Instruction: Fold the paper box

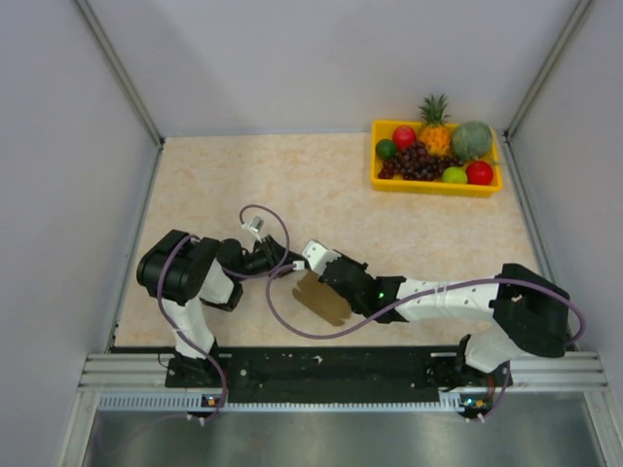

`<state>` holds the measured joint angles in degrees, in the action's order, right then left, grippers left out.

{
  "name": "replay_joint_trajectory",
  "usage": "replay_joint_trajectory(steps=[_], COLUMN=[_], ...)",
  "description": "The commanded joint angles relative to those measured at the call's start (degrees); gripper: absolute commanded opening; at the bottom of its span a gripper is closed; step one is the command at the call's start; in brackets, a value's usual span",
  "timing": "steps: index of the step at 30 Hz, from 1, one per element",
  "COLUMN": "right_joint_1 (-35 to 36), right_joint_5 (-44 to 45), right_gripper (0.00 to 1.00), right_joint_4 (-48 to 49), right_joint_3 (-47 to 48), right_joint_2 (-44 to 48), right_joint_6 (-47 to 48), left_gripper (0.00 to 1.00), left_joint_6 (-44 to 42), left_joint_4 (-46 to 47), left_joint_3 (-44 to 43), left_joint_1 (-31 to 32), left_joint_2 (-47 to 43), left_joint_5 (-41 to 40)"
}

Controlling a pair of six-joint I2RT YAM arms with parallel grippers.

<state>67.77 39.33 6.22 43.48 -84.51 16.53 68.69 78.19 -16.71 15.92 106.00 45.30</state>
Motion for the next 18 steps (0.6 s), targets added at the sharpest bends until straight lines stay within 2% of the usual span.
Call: replay_joint_trajectory(steps=[1,4,7,10,12,13,14,16,17,18], right_joint_1=[0.5,0.6,0.6,0.6,0.7,0.6,0.5,0.6,0.6,0.6], right_joint_5=[0.3,0.0,-0.1,-0.1,-0.4,-0.4,-0.5,-0.5,-0.5,-0.6], right_gripper=[0.0,0.0,0.0,0.0,0.0,0.0,0.0,0.0,0.0,0.0], right_joint_4=[1.7,2.0,1.6,1.5,1.4,1.3,1.3,1.3,1.3,1.2], right_joint_3=[-0.3,-0.2,0.0,0.1,0.0,0.0,-0.1,0.0,-0.1,-0.1], right_joint_2=[1.5,1.6,1.2,1.1,1.1,1.1,1.3,1.2,1.2,1.4], right_joint_6=[-0.4,-0.3,-0.2,-0.2,-0.4,-0.4,-0.4,-0.4,-0.4,-0.4], left_gripper=[0.38,0.43,0.43,0.41,0.34,0.31,0.26,0.27,0.29,0.29], left_joint_6=[-2.1,-5.8,-8.0,-8.8,-9.0,-9.7,-11.1,-16.6,-18.0,-20.4], left_joint_4=[15.9,9.4,6.3,5.2,1.7,-3.0,-15.2,-24.2,-33.7,-37.6], left_joint_3=[1.2,0.8,1.3,2.5,2.5,1.9,-0.7,-3.0,-5.1,-6.6], left_joint_1=[-0.3,-0.3,-0.5,-1.6,-3.2,-4.2,-4.6,-4.8,-4.9,-5.0], left_joint_2=[-1.3,-5.5,-8.8,-11.4,-13.5,-14.3,-15.2,-17.7,-18.7,-20.3], left_joint_5=[0.1,-0.2,-1.1,-2.0,-3.2,-4.0,-4.9,-8.7,-10.6,-12.2])
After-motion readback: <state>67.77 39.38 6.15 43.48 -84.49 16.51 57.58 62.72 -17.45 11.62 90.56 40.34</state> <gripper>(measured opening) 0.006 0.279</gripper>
